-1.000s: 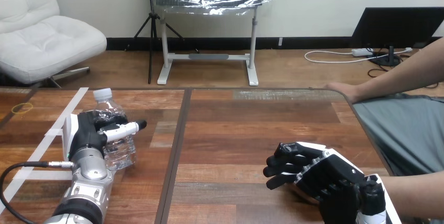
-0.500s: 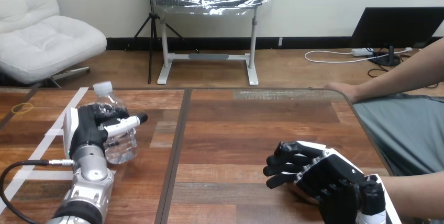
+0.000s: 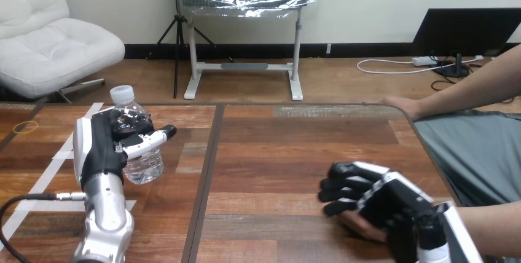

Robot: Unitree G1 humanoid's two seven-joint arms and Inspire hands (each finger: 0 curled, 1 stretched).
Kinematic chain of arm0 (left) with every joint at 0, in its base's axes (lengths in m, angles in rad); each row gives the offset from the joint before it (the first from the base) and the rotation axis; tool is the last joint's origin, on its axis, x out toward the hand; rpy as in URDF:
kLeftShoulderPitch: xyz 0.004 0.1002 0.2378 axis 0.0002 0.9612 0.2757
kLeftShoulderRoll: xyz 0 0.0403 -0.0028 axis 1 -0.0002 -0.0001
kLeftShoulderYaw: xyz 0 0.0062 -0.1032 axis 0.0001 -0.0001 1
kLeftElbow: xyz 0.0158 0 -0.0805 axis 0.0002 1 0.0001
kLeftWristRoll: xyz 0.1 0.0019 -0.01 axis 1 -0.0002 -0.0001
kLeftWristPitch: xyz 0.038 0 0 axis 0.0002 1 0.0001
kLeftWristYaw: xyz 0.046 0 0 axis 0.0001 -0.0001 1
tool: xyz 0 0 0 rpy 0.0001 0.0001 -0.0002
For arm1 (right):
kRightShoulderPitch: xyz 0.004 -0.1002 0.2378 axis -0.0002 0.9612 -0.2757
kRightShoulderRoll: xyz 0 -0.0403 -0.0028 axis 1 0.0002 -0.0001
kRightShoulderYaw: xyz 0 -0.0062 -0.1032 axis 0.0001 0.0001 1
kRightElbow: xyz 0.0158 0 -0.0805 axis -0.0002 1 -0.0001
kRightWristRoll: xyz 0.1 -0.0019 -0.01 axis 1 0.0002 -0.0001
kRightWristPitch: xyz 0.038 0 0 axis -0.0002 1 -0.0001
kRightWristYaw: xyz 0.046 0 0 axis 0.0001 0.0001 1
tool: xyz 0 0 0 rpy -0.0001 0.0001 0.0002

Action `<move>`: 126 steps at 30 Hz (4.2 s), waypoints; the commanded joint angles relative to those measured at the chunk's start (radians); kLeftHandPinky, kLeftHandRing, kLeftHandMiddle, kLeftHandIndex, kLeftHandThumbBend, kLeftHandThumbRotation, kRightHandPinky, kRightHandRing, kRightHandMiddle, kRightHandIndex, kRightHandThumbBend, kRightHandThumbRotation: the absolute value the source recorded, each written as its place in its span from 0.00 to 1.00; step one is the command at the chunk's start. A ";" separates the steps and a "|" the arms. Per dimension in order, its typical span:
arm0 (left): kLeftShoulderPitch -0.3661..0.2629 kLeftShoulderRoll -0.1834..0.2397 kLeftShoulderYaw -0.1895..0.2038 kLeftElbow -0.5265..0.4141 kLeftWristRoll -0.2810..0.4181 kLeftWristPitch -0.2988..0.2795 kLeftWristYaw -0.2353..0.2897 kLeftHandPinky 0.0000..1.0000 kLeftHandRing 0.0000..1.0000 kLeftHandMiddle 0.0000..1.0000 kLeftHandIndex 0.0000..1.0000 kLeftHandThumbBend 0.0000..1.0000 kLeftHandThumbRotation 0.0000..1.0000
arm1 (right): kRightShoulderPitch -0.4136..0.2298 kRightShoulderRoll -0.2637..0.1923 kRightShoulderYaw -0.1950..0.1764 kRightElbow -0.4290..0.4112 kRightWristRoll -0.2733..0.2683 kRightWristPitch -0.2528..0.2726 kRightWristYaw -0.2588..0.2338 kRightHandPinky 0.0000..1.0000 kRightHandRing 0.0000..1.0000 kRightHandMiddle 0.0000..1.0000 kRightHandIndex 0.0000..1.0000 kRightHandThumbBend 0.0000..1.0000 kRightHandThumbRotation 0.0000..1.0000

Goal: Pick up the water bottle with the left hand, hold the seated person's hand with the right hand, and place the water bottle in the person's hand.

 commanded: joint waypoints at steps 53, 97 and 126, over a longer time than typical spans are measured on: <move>0.626 -0.182 -0.016 -1.108 -0.081 -0.105 -0.166 0.28 0.32 0.36 0.37 0.67 0.00 | -0.426 -0.506 -0.369 0.250 -0.298 0.188 -0.061 0.68 0.76 0.78 0.78 0.84 0.45; 0.626 -0.209 0.002 -1.208 -0.130 -0.034 -0.254 0.23 0.28 0.33 0.34 0.66 0.00 | -0.493 -0.743 -0.367 0.367 -0.393 0.424 0.075 0.65 0.84 0.88 0.85 0.93 0.38; 0.606 -0.224 0.010 -1.219 -0.139 -0.013 -0.272 0.22 0.27 0.32 0.34 0.66 0.00 | -0.605 -0.794 -0.273 0.418 -0.499 0.403 0.130 0.81 0.88 0.87 0.85 0.99 0.25</move>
